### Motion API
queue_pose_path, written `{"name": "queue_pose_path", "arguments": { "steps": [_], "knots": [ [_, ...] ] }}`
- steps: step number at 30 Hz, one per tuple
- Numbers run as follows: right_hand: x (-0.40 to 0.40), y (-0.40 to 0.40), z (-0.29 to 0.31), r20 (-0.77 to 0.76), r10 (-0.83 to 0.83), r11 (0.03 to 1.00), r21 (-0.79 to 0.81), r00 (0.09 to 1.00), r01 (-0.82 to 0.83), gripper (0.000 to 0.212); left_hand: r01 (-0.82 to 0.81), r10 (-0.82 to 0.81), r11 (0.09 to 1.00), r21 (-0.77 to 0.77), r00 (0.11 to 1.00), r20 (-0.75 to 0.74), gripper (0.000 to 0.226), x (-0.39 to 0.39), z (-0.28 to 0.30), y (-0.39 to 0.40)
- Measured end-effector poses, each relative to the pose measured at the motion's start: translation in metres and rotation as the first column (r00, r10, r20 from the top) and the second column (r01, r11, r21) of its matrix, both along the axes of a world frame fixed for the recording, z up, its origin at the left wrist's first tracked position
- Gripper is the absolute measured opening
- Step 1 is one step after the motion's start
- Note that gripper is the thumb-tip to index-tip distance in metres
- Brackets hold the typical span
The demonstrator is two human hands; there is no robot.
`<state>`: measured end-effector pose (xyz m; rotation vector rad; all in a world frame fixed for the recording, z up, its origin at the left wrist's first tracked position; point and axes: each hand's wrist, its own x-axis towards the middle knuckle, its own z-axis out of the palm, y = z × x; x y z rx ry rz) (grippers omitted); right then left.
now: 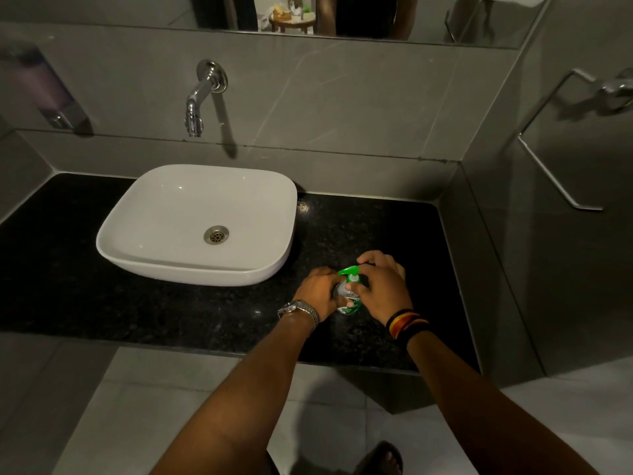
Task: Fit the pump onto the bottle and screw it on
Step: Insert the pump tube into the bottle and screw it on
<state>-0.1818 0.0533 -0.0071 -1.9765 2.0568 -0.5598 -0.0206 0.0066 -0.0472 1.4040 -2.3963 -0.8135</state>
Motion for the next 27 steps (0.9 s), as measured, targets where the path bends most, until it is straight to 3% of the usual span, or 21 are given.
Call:
{"name": "queue_pose_path", "arguments": {
  "steps": [2, 4, 10, 12, 16, 19, 22, 27],
  "knots": [
    [0.003, -0.004, 0.003, -0.162, 0.039, 0.999, -0.022, 0.986, -0.043, 0.022, 0.003, -0.004, 1.000, -0.002, 1.000, -0.006, 0.051, 0.000, 0.001, -0.001],
    [0.005, -0.005, 0.003, -0.188, -0.025, 1.000, -0.017, 0.982, 0.022, 0.026, 0.017, -0.017, 1.000, -0.012, 0.999, -0.028, 0.050, 0.000, 0.000, -0.002],
    [0.015, 0.004, -0.005, -0.031, -0.260, 0.966, -0.013, 0.965, 0.259, 0.040, 0.014, -0.009, 0.998, -0.065, 0.997, 0.077, 0.056, 0.000, -0.007, -0.003],
    [0.014, 0.002, -0.006, -0.004, -0.254, 0.967, 0.013, 0.967, 0.254, 0.041, 0.008, 0.000, 0.996, -0.083, 0.996, 0.092, 0.054, -0.001, -0.006, -0.003],
    [0.001, 0.000, -0.011, 0.237, -0.115, 0.993, 0.051, 0.965, 0.106, 0.036, 0.016, -0.006, 0.995, -0.096, 0.995, 0.099, 0.053, -0.001, -0.007, -0.005],
    [0.001, -0.001, -0.011, 0.160, -0.113, 0.993, -0.005, 0.981, 0.116, 0.028, 0.014, -0.004, 0.995, -0.096, 0.994, 0.105, 0.052, -0.001, -0.008, -0.006],
    [0.009, -0.003, -0.007, 0.094, -0.241, 0.970, -0.021, 0.966, 0.244, 0.037, 0.010, 0.000, 0.996, -0.085, 0.992, 0.123, 0.052, -0.001, -0.008, -0.006],
    [0.006, 0.006, -0.021, 0.184, -0.158, 0.986, -0.027, 0.970, 0.166, 0.041, 0.012, -0.002, 0.996, -0.083, 0.992, 0.129, 0.048, -0.001, -0.006, -0.008]
  ]
}}
